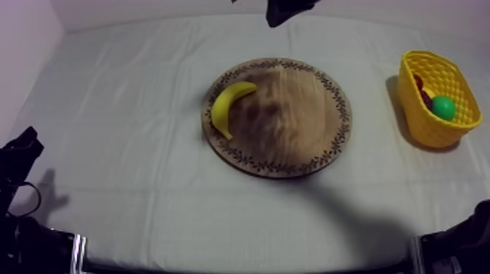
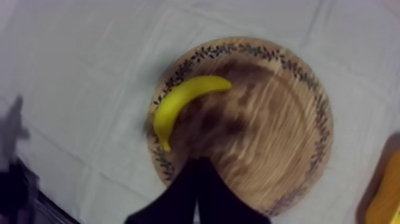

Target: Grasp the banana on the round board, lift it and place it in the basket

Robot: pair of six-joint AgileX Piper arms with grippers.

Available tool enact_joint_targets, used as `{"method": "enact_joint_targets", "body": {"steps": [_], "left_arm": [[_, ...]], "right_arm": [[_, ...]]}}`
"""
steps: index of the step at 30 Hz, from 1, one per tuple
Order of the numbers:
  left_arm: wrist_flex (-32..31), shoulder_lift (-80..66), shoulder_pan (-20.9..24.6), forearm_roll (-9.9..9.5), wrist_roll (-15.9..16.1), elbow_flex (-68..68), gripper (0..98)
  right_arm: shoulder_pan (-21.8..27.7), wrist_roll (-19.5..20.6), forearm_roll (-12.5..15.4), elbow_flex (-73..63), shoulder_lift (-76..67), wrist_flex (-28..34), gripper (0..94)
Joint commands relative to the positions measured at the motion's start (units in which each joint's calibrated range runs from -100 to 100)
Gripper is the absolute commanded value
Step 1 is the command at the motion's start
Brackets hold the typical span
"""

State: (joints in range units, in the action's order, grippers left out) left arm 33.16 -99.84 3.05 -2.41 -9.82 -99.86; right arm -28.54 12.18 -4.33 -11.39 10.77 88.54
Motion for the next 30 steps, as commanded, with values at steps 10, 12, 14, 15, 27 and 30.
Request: {"method": "enact_joint_targets", "body": {"steps": [10, 12, 14, 15, 27, 30], "left_arm": [[0.0, 0.0, 0.0, -0.01, 0.0, 0.0, 0.1], [0.0, 0.0, 0.0, -0.01, 0.0, 0.0, 0.1], [0.0, 0.0, 0.0, -0.01, 0.0, 0.0, 0.1], [0.0, 0.0, 0.0, -0.01, 0.0, 0.0, 0.1], [0.0, 0.0, 0.0, -0.01, 0.0, 0.0, 0.1], [0.0, 0.0, 0.0, -0.01, 0.0, 0.0, 0.1]], "right_arm": [[-0.1, 17.5, 4.2, -4.9, 3.7, 4.9, 6.3], [-0.2, 17.0, 4.8, -5.2, 4.2, 5.2, 7.9], [-0.2, 16.0, 5.2, -5.4, 4.6, 5.3, 9.1], [-0.1, 15.6, 5.3, -5.4, 4.8, 5.2, 9.8], [0.6, 11.6, 8.0, -3.3, 5.5, 2.8, 48.9], [0.7, 11.3, 9.1, -2.7, 5.5, 2.6, 60.1]]}}
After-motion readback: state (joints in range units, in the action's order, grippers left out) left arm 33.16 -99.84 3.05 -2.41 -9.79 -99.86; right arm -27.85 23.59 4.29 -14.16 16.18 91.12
